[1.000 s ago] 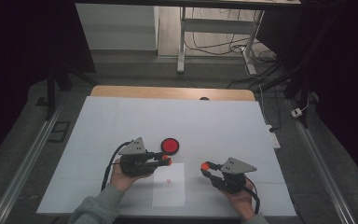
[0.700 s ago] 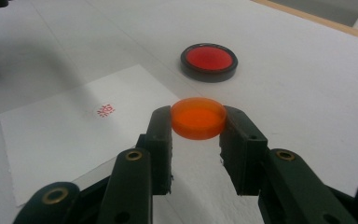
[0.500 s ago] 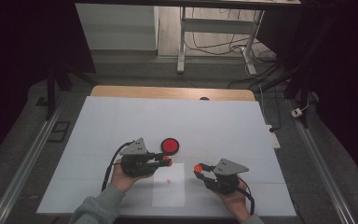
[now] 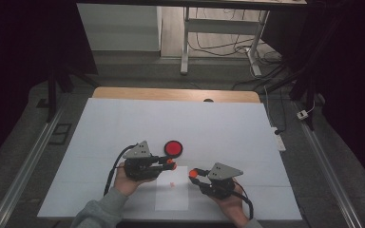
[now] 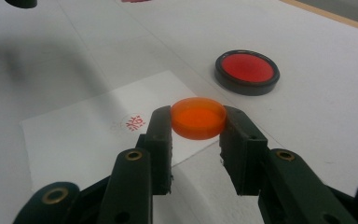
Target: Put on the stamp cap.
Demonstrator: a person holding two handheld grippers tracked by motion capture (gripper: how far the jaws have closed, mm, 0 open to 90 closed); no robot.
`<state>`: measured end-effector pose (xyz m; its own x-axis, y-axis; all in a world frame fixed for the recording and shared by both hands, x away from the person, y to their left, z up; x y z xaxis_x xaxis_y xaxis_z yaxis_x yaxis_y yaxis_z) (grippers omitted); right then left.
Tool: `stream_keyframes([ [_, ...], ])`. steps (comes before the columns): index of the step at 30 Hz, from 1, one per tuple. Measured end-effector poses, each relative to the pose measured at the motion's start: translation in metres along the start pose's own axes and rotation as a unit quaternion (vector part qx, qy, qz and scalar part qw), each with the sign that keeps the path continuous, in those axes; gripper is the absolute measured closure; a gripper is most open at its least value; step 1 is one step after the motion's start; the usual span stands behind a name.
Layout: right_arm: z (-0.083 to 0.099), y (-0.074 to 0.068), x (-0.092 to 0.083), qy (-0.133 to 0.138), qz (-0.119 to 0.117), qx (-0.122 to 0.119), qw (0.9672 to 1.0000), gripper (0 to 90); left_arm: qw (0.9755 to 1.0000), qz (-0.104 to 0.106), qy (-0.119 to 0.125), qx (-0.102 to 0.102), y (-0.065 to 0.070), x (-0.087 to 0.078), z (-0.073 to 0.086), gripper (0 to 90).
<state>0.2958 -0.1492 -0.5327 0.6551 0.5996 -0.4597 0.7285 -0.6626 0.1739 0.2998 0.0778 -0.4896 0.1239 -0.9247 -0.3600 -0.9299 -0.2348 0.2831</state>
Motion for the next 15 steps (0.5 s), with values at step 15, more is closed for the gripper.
stream_keyframes([
  [15, -0.005, -0.017, 0.011, 0.003, -0.019, -0.008, 0.9998, 64.2, 1.0, 0.002, -0.003, -0.001, 0.0, 0.003, 0.0, 72.6],
])
Point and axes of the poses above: each handheld gripper's, and its own axes: x roughly forward along the jaws, z roughly out of its underside, y roughly to its right, the point moved 4 cm from there along x, roughly forward along the jaws, and after that the axes turned 14 degrees about z, right-handed, at the moved point
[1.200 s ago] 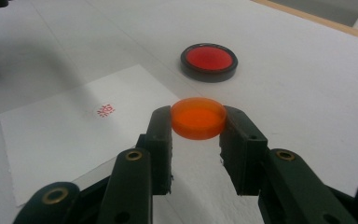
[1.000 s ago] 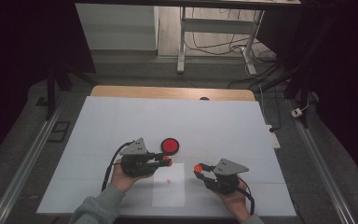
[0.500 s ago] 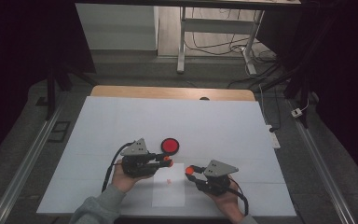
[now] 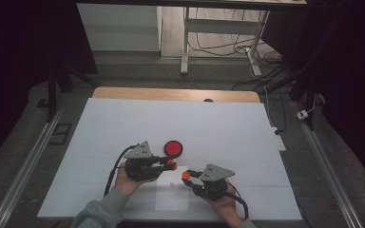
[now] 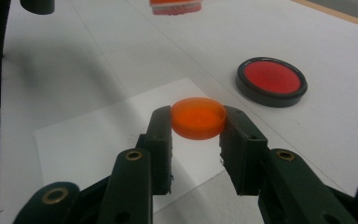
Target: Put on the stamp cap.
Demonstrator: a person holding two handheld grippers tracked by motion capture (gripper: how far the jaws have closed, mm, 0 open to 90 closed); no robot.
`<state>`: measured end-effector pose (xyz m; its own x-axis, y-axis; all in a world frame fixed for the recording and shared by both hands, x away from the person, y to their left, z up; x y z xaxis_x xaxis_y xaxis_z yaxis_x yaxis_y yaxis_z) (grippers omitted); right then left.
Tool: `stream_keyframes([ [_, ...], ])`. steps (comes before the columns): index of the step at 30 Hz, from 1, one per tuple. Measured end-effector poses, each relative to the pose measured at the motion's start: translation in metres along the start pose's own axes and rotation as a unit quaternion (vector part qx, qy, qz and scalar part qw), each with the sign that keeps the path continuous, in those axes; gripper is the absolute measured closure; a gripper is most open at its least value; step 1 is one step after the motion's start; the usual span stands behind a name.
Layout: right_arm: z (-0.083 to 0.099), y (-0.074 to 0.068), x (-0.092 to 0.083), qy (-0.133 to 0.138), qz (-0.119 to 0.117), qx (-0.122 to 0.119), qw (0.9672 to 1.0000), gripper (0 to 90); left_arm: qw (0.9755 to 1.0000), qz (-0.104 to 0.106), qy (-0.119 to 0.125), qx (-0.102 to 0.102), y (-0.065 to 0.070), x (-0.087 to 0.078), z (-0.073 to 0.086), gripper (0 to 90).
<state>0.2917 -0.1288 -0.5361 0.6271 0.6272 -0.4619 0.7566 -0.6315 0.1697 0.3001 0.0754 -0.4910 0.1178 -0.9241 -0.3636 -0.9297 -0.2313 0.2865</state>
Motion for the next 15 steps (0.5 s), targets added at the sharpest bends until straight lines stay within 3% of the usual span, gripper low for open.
stream_keyframes([
  [15, -0.005, -0.012, 0.009, 0.003, -0.011, -0.007, 0.9999, 64.2, 1.0, 0.001, -0.003, -0.001, 0.0, 0.003, 0.001, 72.5],
])
Point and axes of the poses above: each handheld gripper's, and its own axes: x roughly forward along the jaws, z roughly out of its underside, y roughly to its right, the point moved 4 cm from there along x, roughly forward along the jaws, and after that the axes turned 14 degrees about z, right-handed, at the moved point
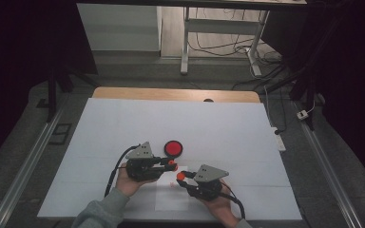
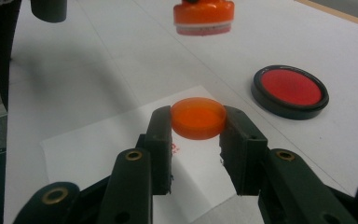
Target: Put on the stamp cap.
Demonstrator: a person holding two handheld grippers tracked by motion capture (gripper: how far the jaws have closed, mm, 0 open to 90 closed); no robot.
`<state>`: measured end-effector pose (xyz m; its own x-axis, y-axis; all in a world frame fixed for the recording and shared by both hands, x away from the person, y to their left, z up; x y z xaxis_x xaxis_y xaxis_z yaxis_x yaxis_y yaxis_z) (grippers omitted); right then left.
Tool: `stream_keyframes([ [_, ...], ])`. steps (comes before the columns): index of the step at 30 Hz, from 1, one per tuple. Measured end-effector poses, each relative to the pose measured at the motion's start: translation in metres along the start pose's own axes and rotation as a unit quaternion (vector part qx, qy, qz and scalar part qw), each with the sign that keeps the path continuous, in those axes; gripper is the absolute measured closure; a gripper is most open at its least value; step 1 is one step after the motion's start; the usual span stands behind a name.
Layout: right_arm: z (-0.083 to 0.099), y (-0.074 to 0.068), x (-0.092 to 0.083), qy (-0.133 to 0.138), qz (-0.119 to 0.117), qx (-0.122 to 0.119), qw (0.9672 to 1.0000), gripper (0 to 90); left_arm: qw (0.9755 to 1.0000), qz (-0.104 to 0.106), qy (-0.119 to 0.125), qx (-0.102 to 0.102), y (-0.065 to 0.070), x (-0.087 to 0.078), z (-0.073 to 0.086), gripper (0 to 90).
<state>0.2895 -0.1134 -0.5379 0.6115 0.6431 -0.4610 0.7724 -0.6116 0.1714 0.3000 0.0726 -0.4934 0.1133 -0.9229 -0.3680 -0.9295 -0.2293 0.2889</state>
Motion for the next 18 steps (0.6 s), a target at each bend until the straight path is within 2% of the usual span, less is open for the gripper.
stream_keyframes([
  [18, -0.005, -0.005, 0.004, 0.009, -0.006, 0.006, 0.9999, 64.2, 0.9998, 0.009, -0.016, 0.0, 0.003, 0.011, 0.005, 72.5],
])
Point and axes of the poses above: each handheld gripper's, and its own axes: x roughly forward along the jaws, z roughly out of its underside, y roughly to its right, the point moved 4 cm from there along x, roughly forward along the jaws, and after that the axes turned 14 degrees about z, right-handed, at the moved point
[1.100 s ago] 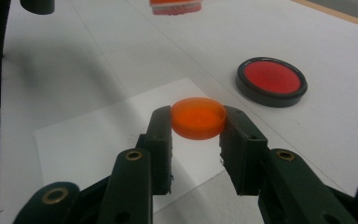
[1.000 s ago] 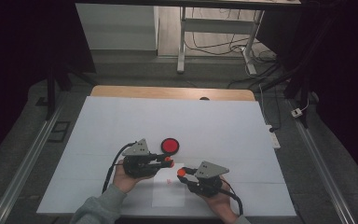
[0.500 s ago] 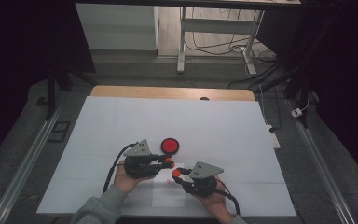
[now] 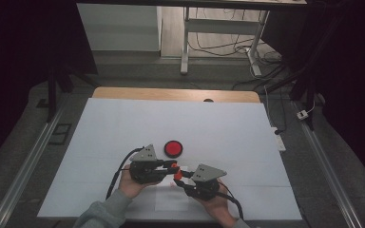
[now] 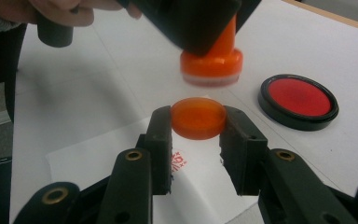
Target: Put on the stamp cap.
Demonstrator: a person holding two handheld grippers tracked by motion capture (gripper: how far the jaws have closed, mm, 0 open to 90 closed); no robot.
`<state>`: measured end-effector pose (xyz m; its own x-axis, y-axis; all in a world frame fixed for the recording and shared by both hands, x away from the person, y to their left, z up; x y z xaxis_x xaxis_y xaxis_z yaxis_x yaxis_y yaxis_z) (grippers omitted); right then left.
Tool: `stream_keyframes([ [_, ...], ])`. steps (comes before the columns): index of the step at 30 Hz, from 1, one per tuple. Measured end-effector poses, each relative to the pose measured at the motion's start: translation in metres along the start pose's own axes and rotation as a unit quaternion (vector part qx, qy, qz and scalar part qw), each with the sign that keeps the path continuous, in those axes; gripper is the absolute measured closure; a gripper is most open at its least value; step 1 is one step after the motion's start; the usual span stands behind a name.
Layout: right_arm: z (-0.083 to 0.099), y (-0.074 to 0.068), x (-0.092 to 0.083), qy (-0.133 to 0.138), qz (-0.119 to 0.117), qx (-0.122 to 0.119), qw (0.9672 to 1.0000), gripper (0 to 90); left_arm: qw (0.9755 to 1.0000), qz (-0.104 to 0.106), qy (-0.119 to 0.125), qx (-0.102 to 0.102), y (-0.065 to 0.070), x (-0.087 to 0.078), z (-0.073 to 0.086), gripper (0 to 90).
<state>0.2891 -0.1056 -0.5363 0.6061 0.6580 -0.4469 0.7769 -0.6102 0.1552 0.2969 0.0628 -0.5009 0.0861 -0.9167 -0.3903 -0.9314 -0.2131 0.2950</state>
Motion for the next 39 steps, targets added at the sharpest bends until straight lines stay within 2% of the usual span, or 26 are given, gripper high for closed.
stream_keyframes([
  [5, -0.0008, 0.0004, 0.0001, 0.006, 0.0, 0.006, 1.0, 64.2, 1.0, 0.001, -0.009, 0.002, 0.0014, 0.0048, 0.0015, 72.5],
  [39, -0.0028, 0.0031, -0.0028, 0.012, 0.006, 0.018, 0.9997, 64.2, 0.9999, 0.006, -0.011, -0.002, 0.0004, 0.0088, 0.0037, 72.5],
])
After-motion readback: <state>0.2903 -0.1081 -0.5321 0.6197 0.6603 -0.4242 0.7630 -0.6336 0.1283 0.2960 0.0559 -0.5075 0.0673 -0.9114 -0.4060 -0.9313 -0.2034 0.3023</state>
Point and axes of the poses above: each handheld gripper's, and its own axes: x roughly forward along the jaws, z roughly out of its underside, y roughly to its right, the point moved 4 cm from there along x, roughly forward along the jaws, and after that the axes turned 14 degrees about z, right-handed, at the moved point
